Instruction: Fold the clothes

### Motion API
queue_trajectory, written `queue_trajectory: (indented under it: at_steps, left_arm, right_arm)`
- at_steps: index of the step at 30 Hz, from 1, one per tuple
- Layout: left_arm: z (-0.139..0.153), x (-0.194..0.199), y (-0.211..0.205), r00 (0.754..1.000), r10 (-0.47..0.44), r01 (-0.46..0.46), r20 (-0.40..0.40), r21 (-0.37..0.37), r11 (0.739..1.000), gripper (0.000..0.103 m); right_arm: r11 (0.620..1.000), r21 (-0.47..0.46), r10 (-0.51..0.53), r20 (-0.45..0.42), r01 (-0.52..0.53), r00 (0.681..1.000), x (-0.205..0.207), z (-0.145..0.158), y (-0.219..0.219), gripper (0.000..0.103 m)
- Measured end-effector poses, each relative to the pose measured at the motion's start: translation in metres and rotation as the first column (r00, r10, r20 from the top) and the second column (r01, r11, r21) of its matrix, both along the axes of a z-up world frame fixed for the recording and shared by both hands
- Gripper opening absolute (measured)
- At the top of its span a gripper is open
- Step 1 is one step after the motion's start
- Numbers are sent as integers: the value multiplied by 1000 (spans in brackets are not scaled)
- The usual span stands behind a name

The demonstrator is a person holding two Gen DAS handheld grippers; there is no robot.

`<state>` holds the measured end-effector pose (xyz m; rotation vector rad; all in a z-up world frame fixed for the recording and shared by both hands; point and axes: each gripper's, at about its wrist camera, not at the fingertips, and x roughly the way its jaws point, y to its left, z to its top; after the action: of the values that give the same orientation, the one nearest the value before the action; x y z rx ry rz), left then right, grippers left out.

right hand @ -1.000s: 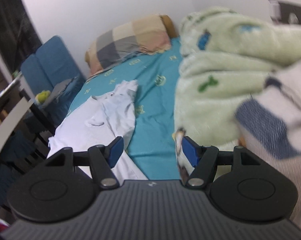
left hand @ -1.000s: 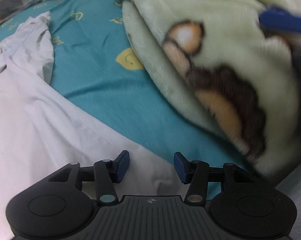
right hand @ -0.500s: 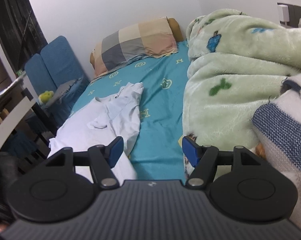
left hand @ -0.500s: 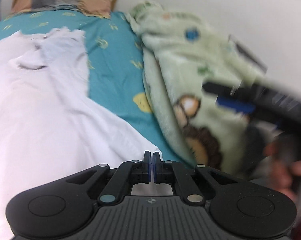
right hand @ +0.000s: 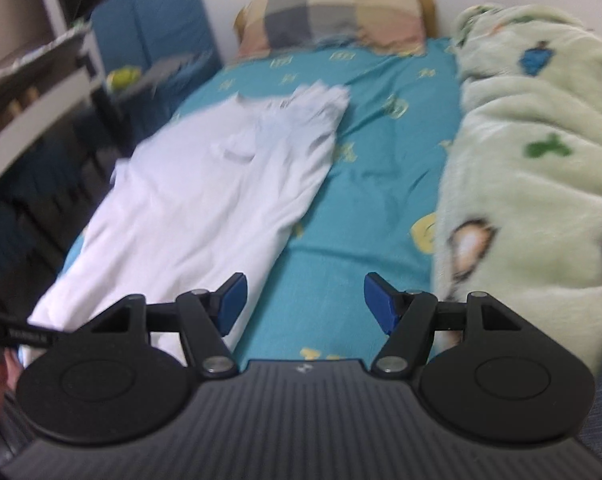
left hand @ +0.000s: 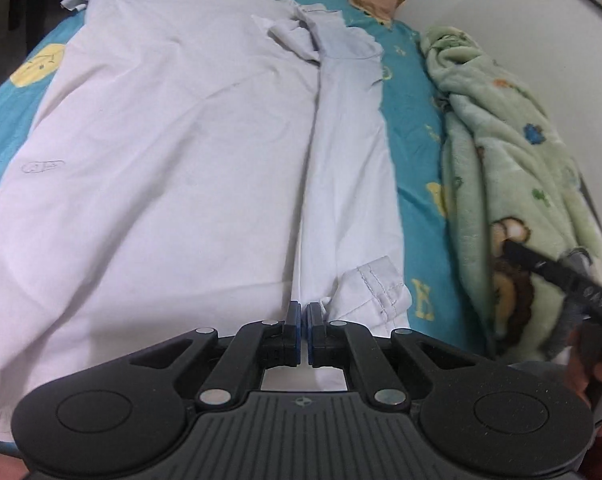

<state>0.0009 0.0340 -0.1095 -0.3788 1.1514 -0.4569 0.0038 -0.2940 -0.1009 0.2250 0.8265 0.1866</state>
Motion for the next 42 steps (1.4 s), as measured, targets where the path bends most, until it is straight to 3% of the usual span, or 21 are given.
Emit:
queue_trajectory:
  at_steps: [4,10,15,17,18,20,23,25,27,33,36,42]
  left_arm:
    - [-1,1,-2,1000,-19,19,22,-23,1000,5]
    - [-9,4,15,1000,28,-28,1,-104,994,19]
    - [-13,13,22,998,60,-58,7,-144,988,21]
    - [-13,15,23,998,68,-66,11,-144,987,22]
    - [-13,15,24,998,68,-65,16,-146,987,22]
    - [-11,14,26,997,70,-65,26,-164,984,23]
    - [-8,17,25,996,73,-64,47,-181,981,24]
    - [-5,17,25,995,75,-63,62,-175,983,24]
    - [-3,16,26,994,78,-66,69,-173,983,26]
    - [10,11,38,988,112,-100,105,-115,988,40]
    - [22,19,51,983,142,-128,119,-119,985,47]
    - [37,56,73,967,187,-181,172,-49,982,60]
  right_arm:
    - [986,58,162,-101,-157,982,11,-15,22,67]
    - [895,90,447,-185,-437,875,19,-24,61,67]
    - [808,-115,533,-276,-578,800,19,-41,111,62]
    - [761,-218,543,-302,-611,784,13,-40,124,35]
    - [745,-278,526,-314,-606,791,8,-36,128,16]
    - [713,-357,508,-330,-604,796,-2,-26,134,14]
    - [640,-395,557,-351,-659,752,-26,-17,148,12]
    - [590,-421,569,-389,-689,724,-38,-28,160,12]
    - [575,-430,550,-426,-696,718,-41,-43,166,12]
    - [630,-357,531,-451,-690,718,-29,-32,158,15]
    - [685,-273,569,-378,-675,730,-23,0,146,15]
    - [849,-247,417,-232,-468,879,24,-16,130,21]
